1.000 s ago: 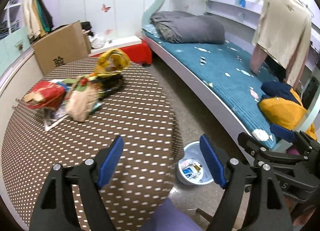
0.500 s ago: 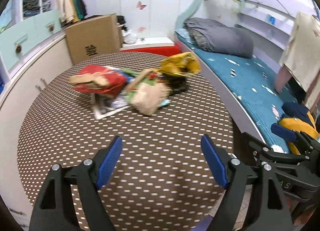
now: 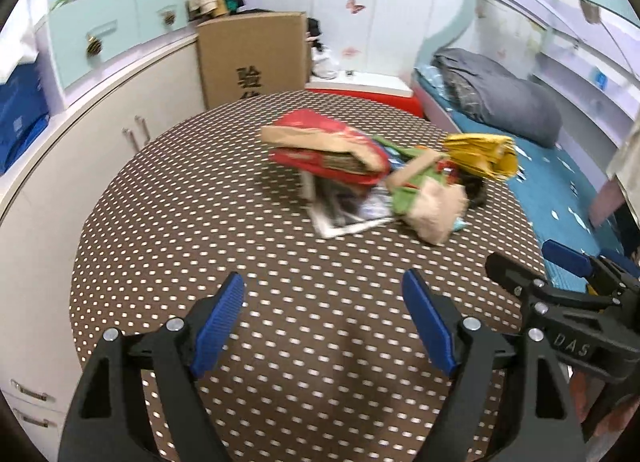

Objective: Collect trash
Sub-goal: 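Grasp the beige cloth with the right gripper while the left reaches toward the red bread bag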

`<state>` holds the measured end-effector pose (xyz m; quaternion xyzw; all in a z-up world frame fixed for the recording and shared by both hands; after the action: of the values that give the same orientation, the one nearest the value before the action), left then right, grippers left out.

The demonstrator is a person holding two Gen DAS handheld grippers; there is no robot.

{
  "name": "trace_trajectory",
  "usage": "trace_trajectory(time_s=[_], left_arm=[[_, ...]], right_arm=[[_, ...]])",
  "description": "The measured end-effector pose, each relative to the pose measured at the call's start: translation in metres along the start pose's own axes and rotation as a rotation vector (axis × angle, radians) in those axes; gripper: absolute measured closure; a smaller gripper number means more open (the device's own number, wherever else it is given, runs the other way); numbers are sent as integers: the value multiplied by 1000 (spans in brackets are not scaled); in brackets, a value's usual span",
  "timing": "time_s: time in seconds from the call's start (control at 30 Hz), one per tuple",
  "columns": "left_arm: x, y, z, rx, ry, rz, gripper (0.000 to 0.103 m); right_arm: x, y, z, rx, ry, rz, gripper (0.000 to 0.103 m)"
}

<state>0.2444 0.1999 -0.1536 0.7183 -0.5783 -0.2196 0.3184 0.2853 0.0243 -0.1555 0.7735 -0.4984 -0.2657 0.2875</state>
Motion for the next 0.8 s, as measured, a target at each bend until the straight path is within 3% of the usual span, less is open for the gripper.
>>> trace_trajectory(time_s=[0.27, 0.43, 0.47, 0.53, 0.67, 0.73, 0.8], left_arm=[[-41, -21, -9, -21, 71, -33, 24], [-51, -33, -16, -38, 112, -15, 20], [-51, -36, -18, -39, 115, -12, 20], [-49, -39, -24, -35, 123, 7, 20], [-39, -45, -37, -26, 147, 68, 18], [-34, -48, -44, -17, 158, 93, 17], [-28, -53, -52, -12, 167, 109, 17]], right_arm=[[-20, -43, -23, -30, 36, -17, 13], [-27, -59, -30, -34, 77, -3, 15], [-28, -62, -31, -36, 89, -1, 18], [-28, -68, -30, -51, 90, 8, 37], [-25, -71, -30, -62, 80, -4, 47], [-24, -66, -31, -52, 69, -25, 66], [-24, -60, -32, -50, 57, -54, 73]])
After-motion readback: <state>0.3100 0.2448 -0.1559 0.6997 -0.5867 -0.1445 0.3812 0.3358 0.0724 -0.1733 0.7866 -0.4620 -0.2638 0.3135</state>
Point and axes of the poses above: each gripper's, at about its wrist camera, not at the fingertips, and y roughly against the way its jaws point, x to its right, z to its underside, the point moved 10 cm from there along -y, roughly the way its jaws point, and after that the axes turned 3 degrees about x, right-handed, at the moved point
